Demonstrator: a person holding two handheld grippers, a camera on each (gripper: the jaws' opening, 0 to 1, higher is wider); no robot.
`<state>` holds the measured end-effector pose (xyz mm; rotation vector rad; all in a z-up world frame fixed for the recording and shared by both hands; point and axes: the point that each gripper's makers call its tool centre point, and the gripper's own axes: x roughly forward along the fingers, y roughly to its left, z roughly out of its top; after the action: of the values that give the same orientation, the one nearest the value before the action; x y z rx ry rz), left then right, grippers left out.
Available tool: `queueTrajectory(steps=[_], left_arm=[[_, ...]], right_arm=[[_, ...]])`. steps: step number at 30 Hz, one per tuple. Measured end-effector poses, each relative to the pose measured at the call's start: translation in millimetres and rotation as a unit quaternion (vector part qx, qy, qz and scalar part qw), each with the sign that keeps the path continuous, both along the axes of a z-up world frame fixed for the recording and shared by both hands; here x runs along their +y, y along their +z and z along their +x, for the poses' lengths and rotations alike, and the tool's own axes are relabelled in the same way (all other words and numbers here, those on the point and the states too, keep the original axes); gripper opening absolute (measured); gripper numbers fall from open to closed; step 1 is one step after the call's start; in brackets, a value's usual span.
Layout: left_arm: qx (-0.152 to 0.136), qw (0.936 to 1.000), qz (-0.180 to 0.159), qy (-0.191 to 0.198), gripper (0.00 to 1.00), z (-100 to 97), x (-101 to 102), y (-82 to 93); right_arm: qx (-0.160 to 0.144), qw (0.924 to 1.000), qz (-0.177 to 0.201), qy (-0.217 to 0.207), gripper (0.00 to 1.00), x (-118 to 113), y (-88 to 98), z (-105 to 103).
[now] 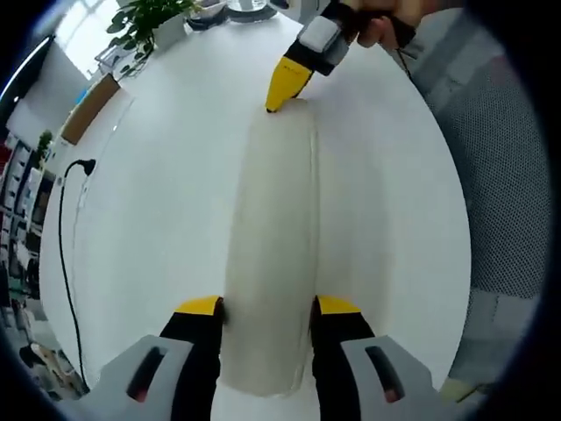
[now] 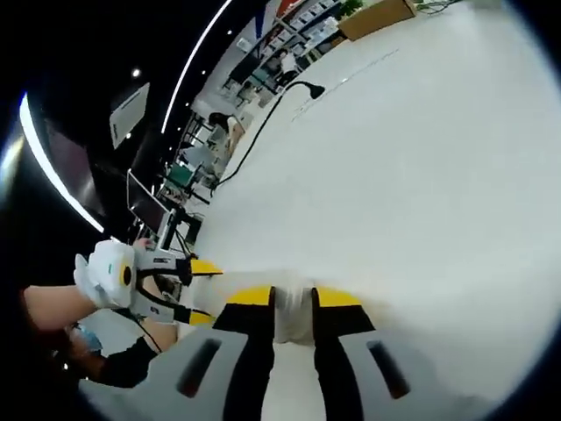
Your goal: Arrange the utensils inside the cutlery case until each visible utensil rests in its matching compartment.
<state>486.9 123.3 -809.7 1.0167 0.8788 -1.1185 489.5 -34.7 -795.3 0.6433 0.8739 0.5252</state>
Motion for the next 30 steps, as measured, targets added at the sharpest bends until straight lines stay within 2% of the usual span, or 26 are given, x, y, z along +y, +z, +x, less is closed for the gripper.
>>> queueTrajectory(steps=[1, 3, 4, 5, 7, 8, 9, 10, 11, 13, 14, 15, 16, 17, 18, 19, 20, 21, 22, 23, 24, 25, 27, 28, 29, 30], left_arm=[[-0.002, 1.0000, 0.005, -0.006, 0.41, -1.7, 1.3, 1.6], [-0.007, 1.0000, 0.003, 0.001, 0.41, 0.2, 4.6, 4.5], [-0.005, 0.9999, -0.011, 0.012, 0.41, 0.6, 4.0, 6.6], [0.006, 0.9990, -0.032, 0.030, 0.41, -0.9, 3.7, 9.9], [0.028, 0.9959, -0.053, 0.068, 0.42, -2.6, 8.7, 14.6], [0.031, 0.9941, -0.058, 0.085, 0.41, -1.0, 12.8, 17.7], [0.044, 0.9887, -0.091, 0.111, 0.40, -2.0, 15.8, 27.3], [0.052, 0.9853, -0.109, 0.121, 0.39, -2.6, 16.5, 29.9], [0.063, 0.9798, -0.120, 0.146, 0.39, -3.5, 22.0, 32.5], [0.052, 0.9749, -0.120, 0.180, 0.39, 3.4, 33.9, 32.6], [0.051, 0.9691, -0.122, 0.208, 0.39, 5.9, 39.5, 32.5], [0.069, 0.9496, -0.146, 0.269, 0.41, 7.6, 43.0, 31.5], [0.086, 0.9299, -0.170, 0.315, 0.45, 11.9, 44.9, 30.3], [0.097, 0.9112, -0.185, 0.355, 0.48, 14.1, 47.3, 28.9], [0.118, 0.8847, -0.205, 0.402, 0.50, 12.9, 49.0, 26.6], [0.133, 0.8742, -0.202, 0.421, 0.47, 9.3, 51.9, 24.0], [0.117, 0.8659, -0.218, 0.434, 0.44, 12.8, 54.3, 27.0], [0.116, 0.8570, -0.224, 0.449, 0.40, 13.5, 55.8, 27.1], [0.128, 0.8463, -0.221, 0.467, 0.38, 9.1, 58.3, 25.8], [0.130, 0.8328, -0.230, 0.487, 0.38, 11.3, 59.6, 26.5], [0.136, 0.8224, -0.243, 0.496, 0.37, 12.9, 57.7, 26.8], [0.129, 0.8270, -0.237, 0.493, 0.35, 13.3, 60.6, 25.4], [0.092, 0.8449, -0.174, 0.497, 0.24, 10.1, 79.5, 20.2], [0.073, 0.8602, -0.149, 0.482, 0.25, 9.7, 85.6, 19.8], [0.050, 0.8649, -0.159, 0.473, 0.30, 14.9, 86.6, 22.9], [0.050, 0.8499, -0.195, 0.487, 0.33, 16.9, 82.2, 26.1]], right_arm=[[-0.001, 0.9998, -0.018, 0.007, 0.16, -0.4, -1.8, -0.1], [-0.003, 0.9994, -0.029, 0.021, 0.16, 2.3, 0.3, -0.8], [-0.005, 0.9992, -0.030, 0.026, 0.16, 3.6, 1.5, -1.9], [-0.003, 0.9983, -0.048, 0.031, 0.17, 2.6, 0.8, -1.5], [-0.035, 0.9951, -0.079, 0.047, 0.23, 4.4, 7.0, 2.1], [-0.041, 0.9942, -0.085, 0.051, 0.24, 4.7, 8.0, 2.3], [-0.069, 0.9879, -0.113, 0.081, 0.27, 9.5, 12.2, 4.3], [-0.072, 0.9830, -0.136, 0.101, 0.30, 9.7, 9.8, 2.1], [-0.072, 0.9761, -0.165, 0.122, 0.32, 9.6, 4.1, 1.9], [-0.044, 0.9717, -0.196, 0.124, 0.35, 4.1, -5.3, -1.9], [-0.054, 0.9727, -0.189, 0.123, 0.35, 6.8, -5.1, -1.5], [-0.045, 0.9781, -0.172, 0.108, 0.36, 8.8, -4.2, -0.4], [-0.012, 0.9834, -0.153, 0.096, 0.36, 9.8, -6.6, -5.3], [0.005, 0.9873, -0.135, 0.083, 0.34, 10.0, -6.5, -6.5], [0.023, 0.9898, -0.119, 0.075, 0.32, 7.6, -4.9, -11.7], [0.003, 0.9891, -0.128, 0.073, 0.32, 4.7, -5.9, -3.4], [0.002, 0.9893, -0.126, 0.073, 0.31, 2.9, -6.0, -3.1], [0.011, 0.9893, -0.124, 0.075, 0.31, 4.7, -6.0, -5.4], [0.008, 0.9892, -0.123, 0.079, 0.31, 5.2, -5.0, -5.9], [0.004, 0.9878, -0.128, 0.089, 0.31, 6.1, -5.7, -5.9], [-0.001, 0.9875, -0.131, 0.087, 0.31, 4.8, -5.5, -3.8], [0.003, 0.9875, -0.130, 0.089, 0.31, 5.6, -5.7, -4.2], [0.004, 0.9864, -0.134, 0.095, 0.32, 6.3, -5.6, -4.5], [0.007, 0.9856, -0.139, 0.097, 0.32, 6.2, -5.0, -4.6], [0.007, 0.9842, -0.147, 0.098, 0.33, 5.6, -6.2, -3.0], [0.002, 0.9832, -0.152, 0.102, 0.34, 5.5, -6.8, -2.5]])
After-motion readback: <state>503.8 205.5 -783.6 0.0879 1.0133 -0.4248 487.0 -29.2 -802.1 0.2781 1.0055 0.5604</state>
